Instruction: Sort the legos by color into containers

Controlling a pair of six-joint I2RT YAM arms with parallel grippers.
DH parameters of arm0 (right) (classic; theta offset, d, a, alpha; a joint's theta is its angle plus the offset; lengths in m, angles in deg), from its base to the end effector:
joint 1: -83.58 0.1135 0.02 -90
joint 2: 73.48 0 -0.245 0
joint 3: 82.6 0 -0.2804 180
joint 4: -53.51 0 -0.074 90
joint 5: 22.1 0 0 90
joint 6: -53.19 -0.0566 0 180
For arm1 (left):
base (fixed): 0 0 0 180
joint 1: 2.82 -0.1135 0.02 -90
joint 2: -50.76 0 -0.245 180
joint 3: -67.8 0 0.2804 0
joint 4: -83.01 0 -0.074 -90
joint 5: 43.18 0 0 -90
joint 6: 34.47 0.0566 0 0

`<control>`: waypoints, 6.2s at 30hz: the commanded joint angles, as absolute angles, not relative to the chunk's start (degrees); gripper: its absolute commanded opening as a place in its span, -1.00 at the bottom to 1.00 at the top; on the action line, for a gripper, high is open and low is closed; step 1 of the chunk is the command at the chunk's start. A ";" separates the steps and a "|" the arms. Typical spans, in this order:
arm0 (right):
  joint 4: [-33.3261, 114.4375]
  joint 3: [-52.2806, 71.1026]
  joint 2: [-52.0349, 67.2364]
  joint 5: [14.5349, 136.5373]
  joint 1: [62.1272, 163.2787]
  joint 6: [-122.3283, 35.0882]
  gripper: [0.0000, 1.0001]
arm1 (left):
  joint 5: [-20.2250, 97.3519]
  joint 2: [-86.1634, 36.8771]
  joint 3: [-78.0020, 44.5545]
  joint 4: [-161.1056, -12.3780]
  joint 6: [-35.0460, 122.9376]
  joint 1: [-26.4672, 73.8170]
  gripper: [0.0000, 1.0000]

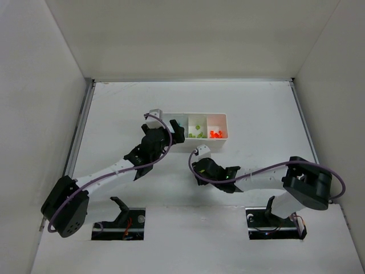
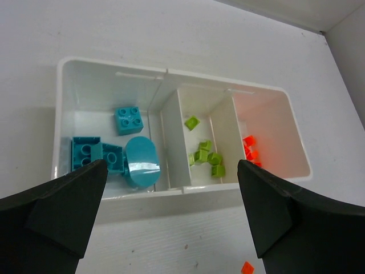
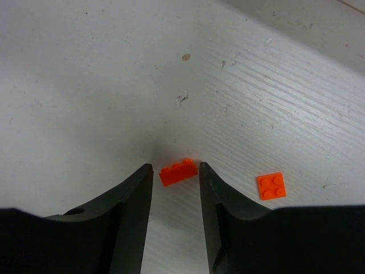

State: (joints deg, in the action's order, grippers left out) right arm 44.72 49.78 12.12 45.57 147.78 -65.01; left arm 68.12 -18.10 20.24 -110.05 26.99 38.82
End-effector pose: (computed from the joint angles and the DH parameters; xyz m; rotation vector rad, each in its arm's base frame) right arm 0.1537 0.2686 0.0932 -0.5465 2.2713 0.3479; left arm 0.2515 -0.1961 0.2220 -0.0818 1.7386 -0.5905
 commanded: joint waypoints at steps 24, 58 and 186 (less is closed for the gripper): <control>43.88 40.14 -2.04 45.83 128.37 -61.15 -0.39 | 74.25 1.45 37.25 -106.26 23.53 31.23 1.00; 41.24 54.11 -0.01 44.69 140.92 -70.12 -0.24 | 73.72 5.32 40.59 -108.28 21.51 32.90 1.00; 32.19 59.20 -44.21 25.09 109.91 -71.79 1.00 | 80.14 9.98 33.91 -81.30 13.52 29.03 1.00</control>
State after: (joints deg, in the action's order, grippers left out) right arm 32.88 58.85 -41.73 26.29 112.04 -69.45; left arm 79.60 10.08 35.33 -83.91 17.20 28.94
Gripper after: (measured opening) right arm 0.998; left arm 0.997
